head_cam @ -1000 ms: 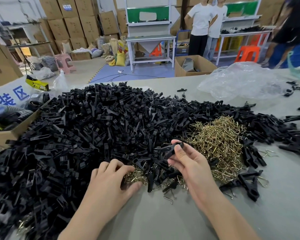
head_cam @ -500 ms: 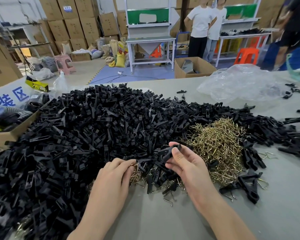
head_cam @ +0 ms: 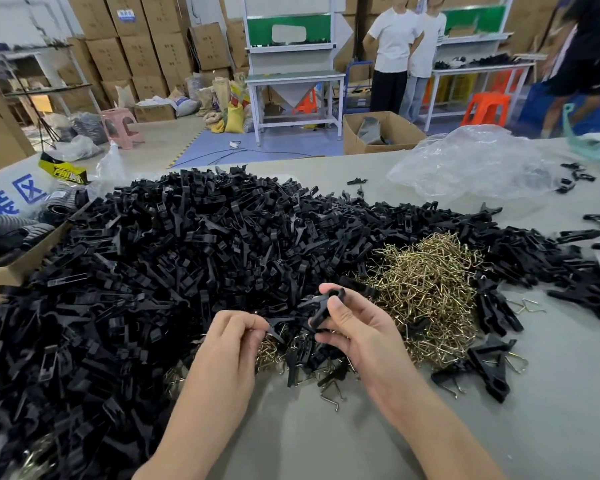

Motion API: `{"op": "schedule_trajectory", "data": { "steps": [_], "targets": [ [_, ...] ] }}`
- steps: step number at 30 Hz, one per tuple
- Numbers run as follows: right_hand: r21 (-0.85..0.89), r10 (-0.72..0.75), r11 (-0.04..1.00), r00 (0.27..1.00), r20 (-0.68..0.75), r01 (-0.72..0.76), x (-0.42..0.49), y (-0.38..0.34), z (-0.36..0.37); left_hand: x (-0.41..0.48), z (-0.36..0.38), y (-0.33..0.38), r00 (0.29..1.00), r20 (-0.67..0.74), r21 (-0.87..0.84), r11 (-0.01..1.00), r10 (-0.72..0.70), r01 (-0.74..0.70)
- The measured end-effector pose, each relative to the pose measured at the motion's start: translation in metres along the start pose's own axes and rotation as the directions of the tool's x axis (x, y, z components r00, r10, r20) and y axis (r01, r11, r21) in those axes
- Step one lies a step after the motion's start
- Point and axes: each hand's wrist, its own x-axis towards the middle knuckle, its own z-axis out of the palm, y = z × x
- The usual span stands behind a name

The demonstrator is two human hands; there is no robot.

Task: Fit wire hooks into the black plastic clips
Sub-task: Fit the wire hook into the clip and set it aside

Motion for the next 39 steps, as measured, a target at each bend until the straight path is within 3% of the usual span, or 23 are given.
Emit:
{"op": "schedule_trajectory", "data": {
  "steps": [4, 7, 9, 14, 18, 20, 26, 33, 35, 39],
  "targets": [
    [-0.009, 0.003, 1.0, 1.0, 0.004, -0.003, 0.0, -0.001, 0.0, -0.002, 0.0, 0.002, 0.999, 0.016, 0.011, 0.999, 0.03, -0.03],
    [-0.005, 0.007, 1.0, 1.0, 0.008, -0.007, 0.0, -0.001, 0.0, 0.0, -0.003, 0.007, 0.994, -0.036, -0.2, 0.975, -0.108, 0.099],
    [0.006, 0.013, 1.0, 1.0, 0.022, -0.013, 0.0, -0.002, 0.0, 0.003, -0.002, 0.008, 0.975, -0.036, -0.383, 0.904, -0.221, 0.191],
    [0.042, 0.044, 0.998, 0.985, 0.17, -0.051, -0.001, 0.0, 0.0, 0.006, -0.003, 0.012, 0.93, 0.037, -0.648, 0.699, -0.366, 0.301],
    [-0.029, 0.086, 0.996, 0.943, 0.323, -0.081, -0.004, 0.004, 0.002, 0.007, -0.001, 0.014, 0.898, 0.127, -0.754, 0.547, -0.421, 0.363],
    [-0.045, 0.097, 0.995, 0.929, 0.357, -0.087, -0.005, 0.006, 0.002, 0.007, 0.0, 0.016, 0.896, 0.16, -0.756, 0.532, -0.415, 0.381],
    [-0.095, 0.075, 0.994, 0.93, 0.359, -0.044, -0.004, 0.008, 0.001, 0.002, -0.001, 0.014, 0.914, 0.134, -0.663, 0.651, -0.383, 0.37],
    [-0.181, 0.022, 0.982, 0.934, 0.355, 0.046, -0.004, 0.01, 0.001, 0.002, 0.002, 0.013, 0.923, 0.124, -0.684, 0.642, -0.365, 0.346],
    [-0.151, 0.016, 0.988, 0.934, 0.358, 0.041, -0.004, 0.01, 0.0, 0.001, 0.002, 0.017, 0.949, 0.104, -0.618, 0.729, -0.296, 0.295],
    [-0.052, 0.005, 0.999, 0.935, 0.355, 0.014, -0.003, 0.008, 0.001, -0.004, 0.002, 0.019, 0.991, 0.034, -0.286, 0.949, -0.132, 0.136]
  ]
}}
